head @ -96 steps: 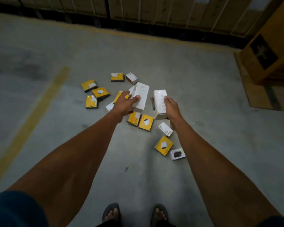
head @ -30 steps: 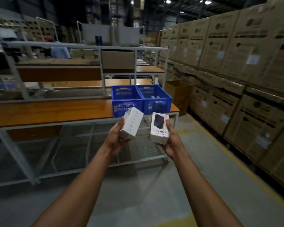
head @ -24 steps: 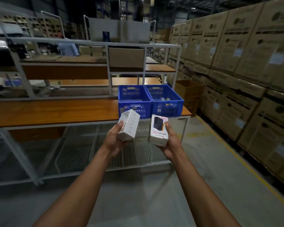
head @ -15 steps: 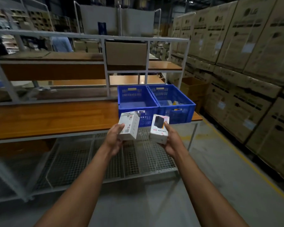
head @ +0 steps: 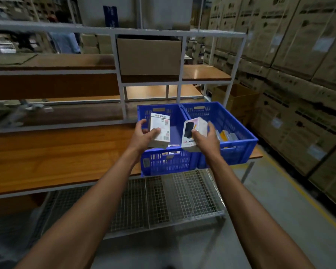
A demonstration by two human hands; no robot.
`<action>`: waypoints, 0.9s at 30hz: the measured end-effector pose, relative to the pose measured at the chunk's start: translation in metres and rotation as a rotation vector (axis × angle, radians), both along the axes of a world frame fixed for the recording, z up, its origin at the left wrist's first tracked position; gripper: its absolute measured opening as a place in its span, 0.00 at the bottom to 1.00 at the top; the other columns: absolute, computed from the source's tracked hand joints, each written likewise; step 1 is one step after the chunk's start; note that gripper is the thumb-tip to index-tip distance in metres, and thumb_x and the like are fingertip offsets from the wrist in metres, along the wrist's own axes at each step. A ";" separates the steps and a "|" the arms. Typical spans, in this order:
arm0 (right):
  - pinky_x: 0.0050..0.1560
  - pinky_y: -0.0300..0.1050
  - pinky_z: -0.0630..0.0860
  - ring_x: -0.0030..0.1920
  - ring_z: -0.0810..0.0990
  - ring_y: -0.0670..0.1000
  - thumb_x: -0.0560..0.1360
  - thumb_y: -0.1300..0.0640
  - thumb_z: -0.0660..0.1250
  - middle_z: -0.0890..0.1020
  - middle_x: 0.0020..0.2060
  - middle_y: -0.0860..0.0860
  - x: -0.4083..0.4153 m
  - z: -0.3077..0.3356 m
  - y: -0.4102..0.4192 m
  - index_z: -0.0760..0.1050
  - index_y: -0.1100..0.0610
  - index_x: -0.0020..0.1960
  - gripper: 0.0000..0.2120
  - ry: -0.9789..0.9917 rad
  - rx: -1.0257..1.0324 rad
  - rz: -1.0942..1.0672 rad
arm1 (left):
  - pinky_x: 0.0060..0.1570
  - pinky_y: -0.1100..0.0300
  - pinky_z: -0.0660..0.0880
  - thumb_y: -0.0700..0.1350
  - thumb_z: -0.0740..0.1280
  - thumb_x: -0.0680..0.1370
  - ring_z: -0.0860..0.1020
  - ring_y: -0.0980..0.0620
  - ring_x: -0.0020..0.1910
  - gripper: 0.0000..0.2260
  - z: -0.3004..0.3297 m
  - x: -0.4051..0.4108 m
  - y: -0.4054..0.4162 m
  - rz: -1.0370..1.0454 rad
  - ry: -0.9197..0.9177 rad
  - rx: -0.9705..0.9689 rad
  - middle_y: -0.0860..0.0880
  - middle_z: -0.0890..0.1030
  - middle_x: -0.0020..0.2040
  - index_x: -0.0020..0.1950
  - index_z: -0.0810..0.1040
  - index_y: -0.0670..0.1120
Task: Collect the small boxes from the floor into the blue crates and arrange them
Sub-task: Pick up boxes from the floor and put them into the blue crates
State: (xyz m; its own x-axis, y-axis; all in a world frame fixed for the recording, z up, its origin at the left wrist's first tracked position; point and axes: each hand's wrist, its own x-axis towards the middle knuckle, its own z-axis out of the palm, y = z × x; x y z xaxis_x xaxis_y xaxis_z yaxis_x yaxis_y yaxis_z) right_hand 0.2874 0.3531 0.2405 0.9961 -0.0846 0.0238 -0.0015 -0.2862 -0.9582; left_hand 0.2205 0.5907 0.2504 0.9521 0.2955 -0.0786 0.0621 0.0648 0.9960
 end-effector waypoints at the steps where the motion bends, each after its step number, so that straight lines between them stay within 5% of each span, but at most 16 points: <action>1: 0.67 0.62 0.76 0.68 0.77 0.59 0.72 0.38 0.69 0.74 0.74 0.54 0.018 0.002 0.004 0.53 0.39 0.82 0.43 -0.023 -0.083 0.012 | 0.50 0.45 0.85 0.48 0.76 0.78 0.84 0.42 0.56 0.40 -0.003 0.020 0.003 0.009 0.001 0.050 0.41 0.75 0.68 0.83 0.57 0.59; 5: 0.64 0.59 0.77 0.64 0.77 0.62 0.76 0.44 0.69 0.74 0.68 0.59 0.092 0.003 0.021 0.45 0.37 0.83 0.44 -0.098 -0.320 0.127 | 0.48 0.45 0.86 0.48 0.78 0.75 0.82 0.40 0.60 0.47 -0.013 0.100 0.011 0.020 0.042 0.220 0.41 0.66 0.76 0.81 0.51 0.69; 10: 0.57 0.52 0.74 0.56 0.76 0.63 0.77 0.47 0.68 0.67 0.63 0.58 0.169 -0.010 0.038 0.60 0.43 0.79 0.33 -0.081 -0.548 0.322 | 0.56 0.45 0.83 0.54 0.78 0.72 0.78 0.39 0.60 0.42 -0.028 0.180 0.016 0.056 0.198 0.506 0.41 0.67 0.70 0.79 0.57 0.68; 14: 0.52 0.57 0.79 0.47 0.77 0.65 0.73 0.49 0.71 0.65 0.62 0.58 0.205 -0.031 0.048 0.66 0.51 0.67 0.25 -0.094 -0.681 0.392 | 0.48 0.55 0.77 0.55 0.77 0.73 0.76 0.41 0.54 0.34 -0.043 0.216 0.007 0.020 0.320 0.703 0.43 0.68 0.62 0.75 0.63 0.60; 18: 0.49 0.55 0.75 0.53 0.79 0.69 0.73 0.46 0.73 0.60 0.72 0.62 0.223 -0.059 0.054 0.64 0.56 0.70 0.32 -0.036 -0.892 0.434 | 0.63 0.46 0.77 0.60 0.77 0.70 0.75 0.36 0.60 0.38 -0.069 0.239 -0.006 -0.082 0.492 0.823 0.39 0.66 0.69 0.75 0.63 0.55; 20: 0.55 0.56 0.75 0.61 0.77 0.68 0.76 0.41 0.71 0.58 0.75 0.64 0.227 -0.068 0.055 0.66 0.60 0.71 0.33 0.032 -1.058 0.496 | 0.57 0.47 0.79 0.67 0.74 0.68 0.78 0.35 0.60 0.38 -0.081 0.247 -0.012 -0.183 0.581 0.906 0.37 0.70 0.70 0.72 0.69 0.51; 23: 0.69 0.60 0.71 0.71 0.69 0.67 0.81 0.37 0.62 0.65 0.74 0.65 0.234 -0.072 0.052 0.72 0.61 0.69 0.30 0.055 -1.237 0.577 | 0.36 0.53 0.83 0.67 0.67 0.78 0.85 0.41 0.42 0.30 -0.077 0.245 -0.025 -0.336 0.695 0.836 0.40 0.79 0.57 0.63 0.76 0.42; 27: 0.69 0.62 0.70 0.73 0.64 0.68 0.82 0.42 0.60 0.68 0.73 0.61 0.234 -0.060 0.045 0.76 0.58 0.62 0.20 0.079 -1.263 0.575 | 0.47 0.47 0.86 0.58 0.62 0.85 0.85 0.41 0.46 0.21 -0.074 0.246 -0.023 -0.284 0.650 0.859 0.41 0.79 0.58 0.65 0.74 0.42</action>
